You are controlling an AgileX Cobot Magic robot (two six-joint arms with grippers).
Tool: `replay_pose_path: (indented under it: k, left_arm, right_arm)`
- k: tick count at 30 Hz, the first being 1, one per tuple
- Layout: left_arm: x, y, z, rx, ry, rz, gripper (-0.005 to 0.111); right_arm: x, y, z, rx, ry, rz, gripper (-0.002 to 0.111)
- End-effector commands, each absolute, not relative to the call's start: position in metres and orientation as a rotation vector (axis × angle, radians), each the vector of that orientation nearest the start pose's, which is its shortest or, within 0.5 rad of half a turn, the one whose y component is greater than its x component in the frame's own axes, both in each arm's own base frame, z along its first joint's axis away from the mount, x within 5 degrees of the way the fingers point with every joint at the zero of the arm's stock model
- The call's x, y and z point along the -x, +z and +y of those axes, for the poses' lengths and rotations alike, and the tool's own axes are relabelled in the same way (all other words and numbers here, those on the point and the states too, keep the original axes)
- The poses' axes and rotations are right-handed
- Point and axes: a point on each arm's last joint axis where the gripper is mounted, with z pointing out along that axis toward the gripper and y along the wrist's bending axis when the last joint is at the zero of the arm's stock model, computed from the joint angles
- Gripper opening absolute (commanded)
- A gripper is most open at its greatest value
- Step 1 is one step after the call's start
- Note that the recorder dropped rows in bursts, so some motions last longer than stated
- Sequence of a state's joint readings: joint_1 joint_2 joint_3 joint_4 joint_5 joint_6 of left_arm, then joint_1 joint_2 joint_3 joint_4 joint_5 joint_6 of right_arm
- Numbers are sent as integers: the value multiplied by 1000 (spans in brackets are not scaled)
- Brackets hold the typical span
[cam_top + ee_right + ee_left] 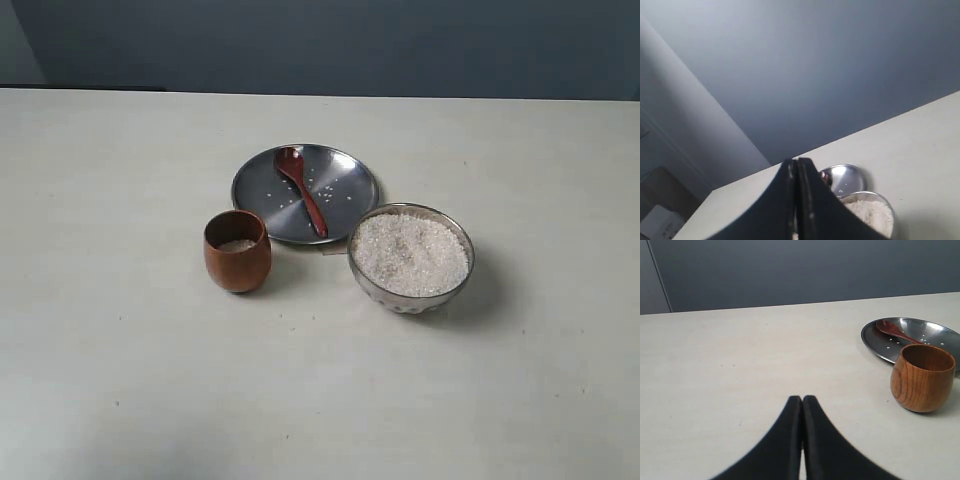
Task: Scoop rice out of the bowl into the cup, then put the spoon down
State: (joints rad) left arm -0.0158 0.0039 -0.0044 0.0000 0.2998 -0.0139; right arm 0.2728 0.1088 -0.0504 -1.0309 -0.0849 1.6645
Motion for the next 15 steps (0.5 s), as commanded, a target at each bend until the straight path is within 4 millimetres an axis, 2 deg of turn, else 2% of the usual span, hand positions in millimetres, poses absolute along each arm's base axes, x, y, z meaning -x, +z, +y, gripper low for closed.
replay_pose_path:
  k: [1,6,10,15]
  left_arm:
    - [-55,187,-1,-3,-30,1775,0]
    - [-55,187,-1,-3,-30,1775,0]
    - [-55,187,-1,-3,-30,1775,0]
    - [-55,187,-1,-3,-30,1772,0]
  right_arm:
    - [-58,234,25,-191,801,1488,0]
    - [-59,240,20,-9,519,1405,0]
    - [-62,225,17,142,279,1539,0]
    - [-62,213,15,193,198,1668,0]
